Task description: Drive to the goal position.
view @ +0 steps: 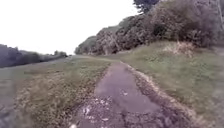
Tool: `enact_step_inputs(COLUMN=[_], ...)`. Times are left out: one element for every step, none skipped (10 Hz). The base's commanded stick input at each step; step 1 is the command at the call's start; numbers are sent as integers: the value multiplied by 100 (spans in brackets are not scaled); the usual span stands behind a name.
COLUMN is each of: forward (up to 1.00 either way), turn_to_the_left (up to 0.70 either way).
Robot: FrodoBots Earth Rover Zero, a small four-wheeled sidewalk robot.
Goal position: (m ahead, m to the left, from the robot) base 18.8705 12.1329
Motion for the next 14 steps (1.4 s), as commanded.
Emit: enact_step_inputs(forward=[6,5,6,5,5,6,5,6,10,13,70,70,70,70], turn_to_the_left=[0,0,0,0,0,1,0,1,2,2,6,12,35,35])
